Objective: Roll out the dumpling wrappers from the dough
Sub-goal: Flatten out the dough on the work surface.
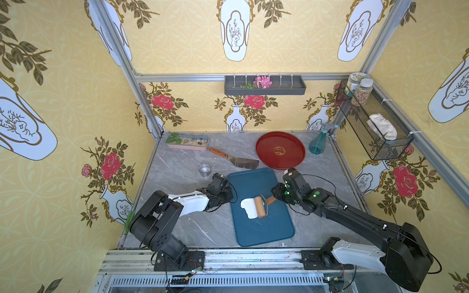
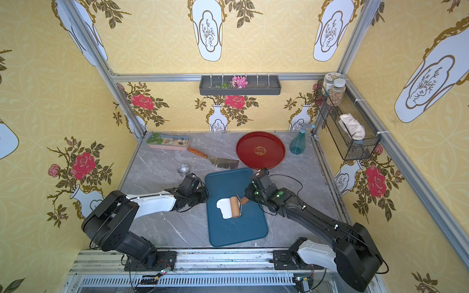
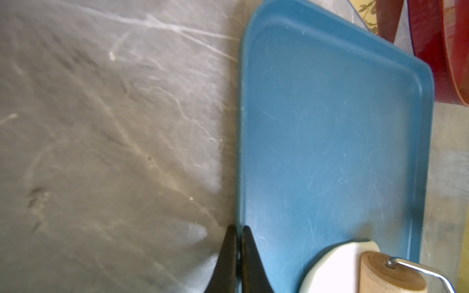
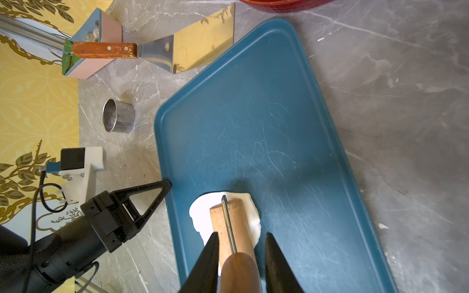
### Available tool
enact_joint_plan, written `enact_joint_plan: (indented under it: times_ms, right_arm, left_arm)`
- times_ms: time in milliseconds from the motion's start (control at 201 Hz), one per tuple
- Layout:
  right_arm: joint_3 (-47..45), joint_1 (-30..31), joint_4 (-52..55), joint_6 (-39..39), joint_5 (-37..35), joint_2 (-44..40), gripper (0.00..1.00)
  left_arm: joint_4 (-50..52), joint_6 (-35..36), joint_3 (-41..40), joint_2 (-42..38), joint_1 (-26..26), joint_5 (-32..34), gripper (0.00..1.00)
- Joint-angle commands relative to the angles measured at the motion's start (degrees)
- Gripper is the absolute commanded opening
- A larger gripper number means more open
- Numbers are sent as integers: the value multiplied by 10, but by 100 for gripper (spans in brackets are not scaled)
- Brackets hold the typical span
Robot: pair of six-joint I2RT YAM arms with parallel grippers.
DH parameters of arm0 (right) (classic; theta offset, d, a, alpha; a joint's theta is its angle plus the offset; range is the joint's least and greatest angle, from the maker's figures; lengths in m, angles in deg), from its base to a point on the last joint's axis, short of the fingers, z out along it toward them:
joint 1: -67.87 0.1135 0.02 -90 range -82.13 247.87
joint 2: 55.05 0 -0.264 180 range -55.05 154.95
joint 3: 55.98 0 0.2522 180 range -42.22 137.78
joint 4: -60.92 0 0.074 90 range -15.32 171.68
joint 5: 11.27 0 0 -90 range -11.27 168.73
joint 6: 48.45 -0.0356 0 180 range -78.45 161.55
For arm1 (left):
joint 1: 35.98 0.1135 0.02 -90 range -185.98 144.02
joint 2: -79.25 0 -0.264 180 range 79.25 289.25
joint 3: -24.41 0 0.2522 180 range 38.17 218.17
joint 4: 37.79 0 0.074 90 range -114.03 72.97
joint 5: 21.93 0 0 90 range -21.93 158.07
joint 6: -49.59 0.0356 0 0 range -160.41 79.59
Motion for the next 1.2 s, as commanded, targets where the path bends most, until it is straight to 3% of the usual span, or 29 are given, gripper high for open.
enact_joint_plan:
  times_ms: [0, 622, 822, 991, 1195]
  right_arm:
    - [-13, -5, 220, 42, -96, 2, 0]
    - [32, -25, 268, 50, -110, -16, 0]
    - [45, -26, 222, 55, -103, -64, 0]
    - [62, -26, 158, 73, -98, -113, 0]
    - [76, -20, 57, 80, -53, -111, 0]
  left_arm:
    - [43, 33, 3, 15, 11, 46, 0]
    - [24, 83, 20, 47, 26, 17, 0]
    - [23, 89, 23, 52, 27, 9, 0]
    - [22, 87, 20, 47, 28, 4, 22]
    - [16, 85, 11, 34, 28, -2, 27]
